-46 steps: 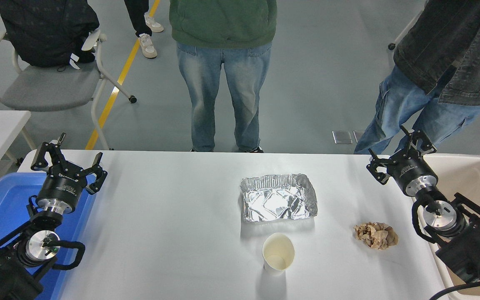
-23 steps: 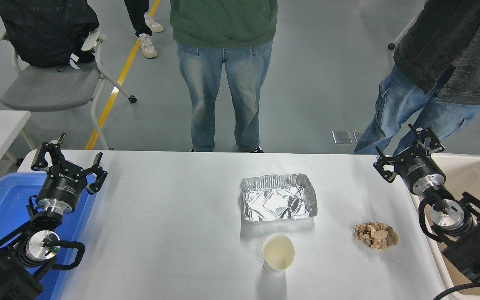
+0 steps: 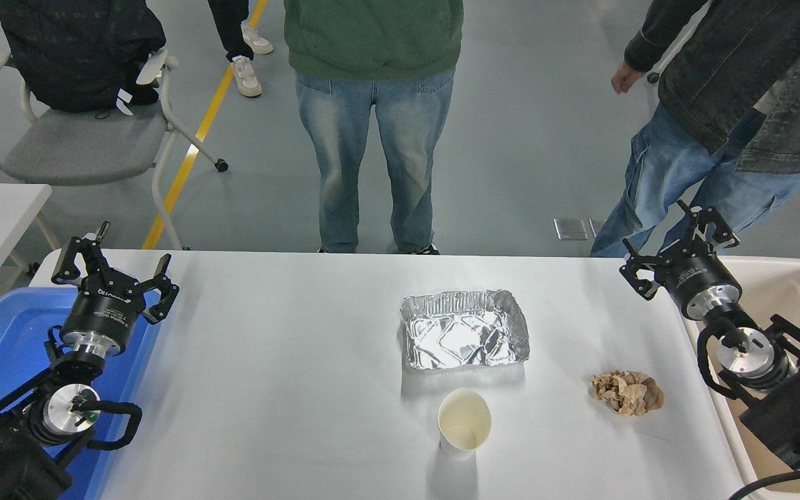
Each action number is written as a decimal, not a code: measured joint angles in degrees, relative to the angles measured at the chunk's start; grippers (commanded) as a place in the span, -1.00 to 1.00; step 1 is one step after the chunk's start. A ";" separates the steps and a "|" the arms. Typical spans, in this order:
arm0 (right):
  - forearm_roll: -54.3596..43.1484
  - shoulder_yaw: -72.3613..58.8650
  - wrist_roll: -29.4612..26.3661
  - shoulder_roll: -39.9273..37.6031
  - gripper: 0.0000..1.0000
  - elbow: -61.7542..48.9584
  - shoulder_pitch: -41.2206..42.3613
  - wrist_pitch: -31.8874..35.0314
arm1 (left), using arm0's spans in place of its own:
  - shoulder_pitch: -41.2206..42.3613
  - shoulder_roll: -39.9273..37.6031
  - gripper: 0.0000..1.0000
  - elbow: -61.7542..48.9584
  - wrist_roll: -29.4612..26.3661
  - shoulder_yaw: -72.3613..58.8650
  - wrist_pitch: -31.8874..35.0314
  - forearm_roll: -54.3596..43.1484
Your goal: Clean the table surface
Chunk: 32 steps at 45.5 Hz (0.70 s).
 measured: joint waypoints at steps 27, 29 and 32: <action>-8.79 -4.15 -0.54 -13.67 1.00 26.02 -2.48 -11.91 | 0.00 0.00 0.98 -0.01 0.00 0.00 0.00 -0.01; -10.30 -4.69 -0.64 -14.50 1.00 27.83 -2.77 -12.26 | 0.00 0.00 0.98 -0.01 0.00 0.00 0.00 -0.01; -12.56 -5.38 -0.76 -15.70 1.00 30.31 -3.26 -12.55 | 0.00 0.00 0.98 -0.01 0.00 0.00 0.00 -0.02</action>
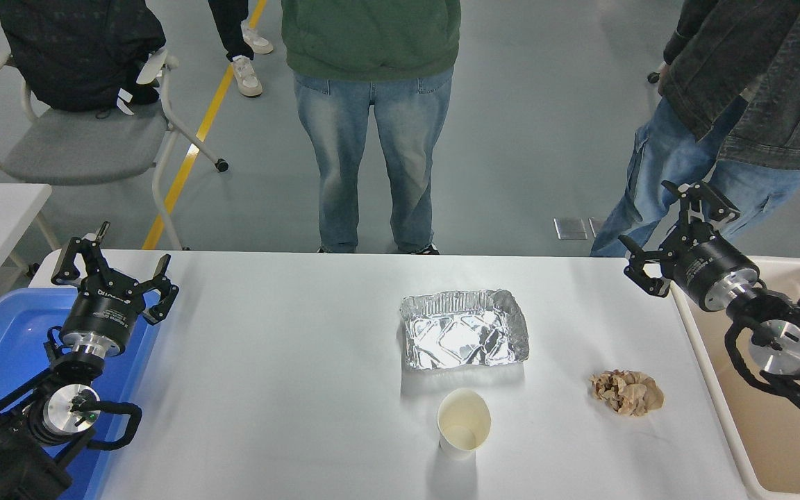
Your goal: Clean the table surface
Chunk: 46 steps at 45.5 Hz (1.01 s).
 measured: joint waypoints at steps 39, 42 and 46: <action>-42.01 -18.54 -0.19 -7.36 1.00 19.43 4.56 1.79 | 0.00 0.00 0.98 0.00 0.00 0.00 0.00 0.01; -47.42 -19.75 -0.16 -7.38 1.00 20.71 5.10 1.94 | 0.00 0.00 0.98 0.00 0.00 0.00 0.00 0.00; -53.84 -21.71 -0.13 -7.39 1.00 21.86 6.19 2.08 | 0.00 0.00 0.98 0.00 0.00 0.00 0.00 0.00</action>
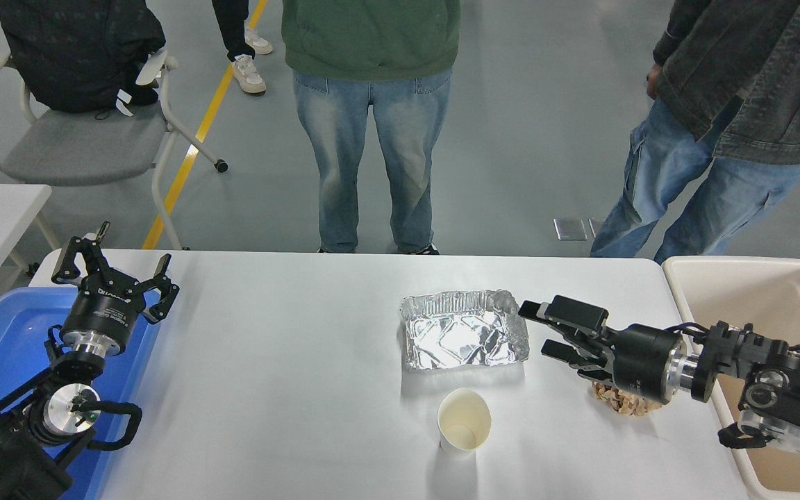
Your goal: Clean the table surface
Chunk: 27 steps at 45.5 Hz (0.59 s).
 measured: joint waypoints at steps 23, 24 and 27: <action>-15.68 -14.20 -16.33 7.58 1.00 -0.72 10.78 0.24 | 0.00 0.00 0.98 0.00 0.00 0.00 0.00 0.01; -15.73 -14.56 -17.20 8.05 1.00 -0.90 11.05 0.29 | 0.00 0.00 0.98 0.00 0.00 0.00 0.00 0.00; -15.79 -15.39 -18.78 9.10 1.00 -1.44 11.73 0.54 | 0.00 0.00 0.98 0.00 0.00 0.00 0.00 0.01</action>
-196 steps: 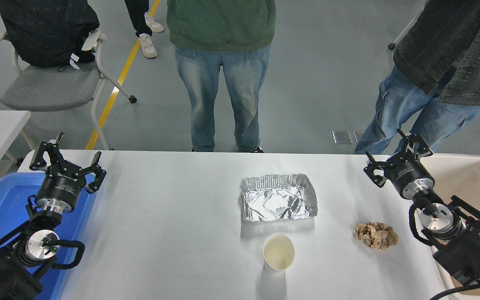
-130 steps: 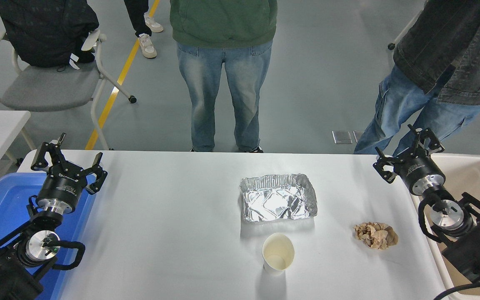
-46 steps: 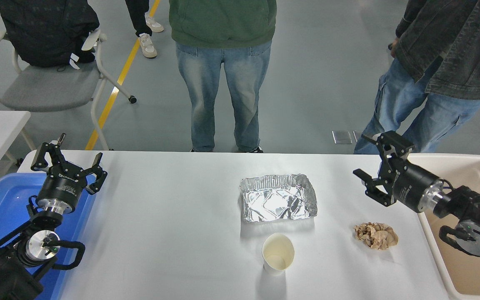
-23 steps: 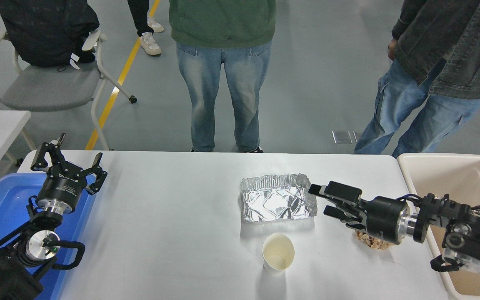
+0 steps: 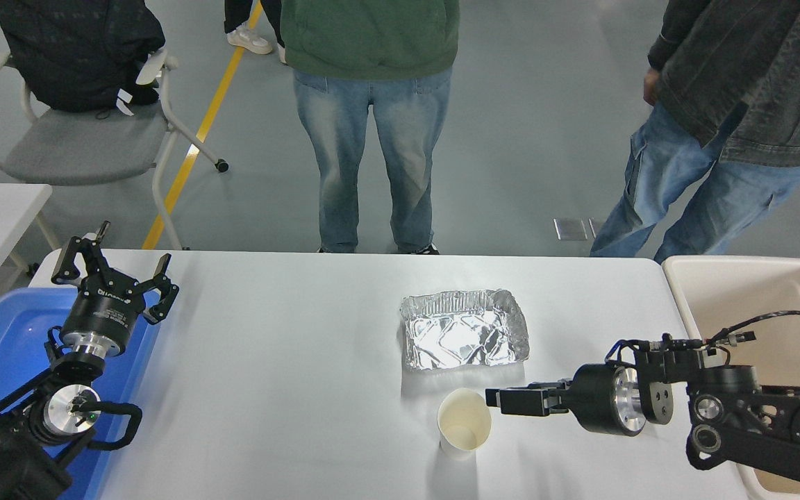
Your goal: Clean the table surface
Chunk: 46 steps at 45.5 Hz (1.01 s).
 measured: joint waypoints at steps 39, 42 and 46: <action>15.70 -3.99 -15.38 6.69 1.00 -2.10 8.25 4.36 | 0.00 0.00 0.98 0.00 0.00 0.00 0.00 0.00; 18.92 -3.84 -19.29 7.78 1.00 -2.39 8.70 4.39 | 0.00 0.00 0.98 0.00 0.00 0.00 0.00 0.00; 22.03 -3.81 -22.84 8.89 1.00 -2.87 9.10 4.45 | 0.00 0.00 0.98 0.00 0.00 0.00 0.00 0.00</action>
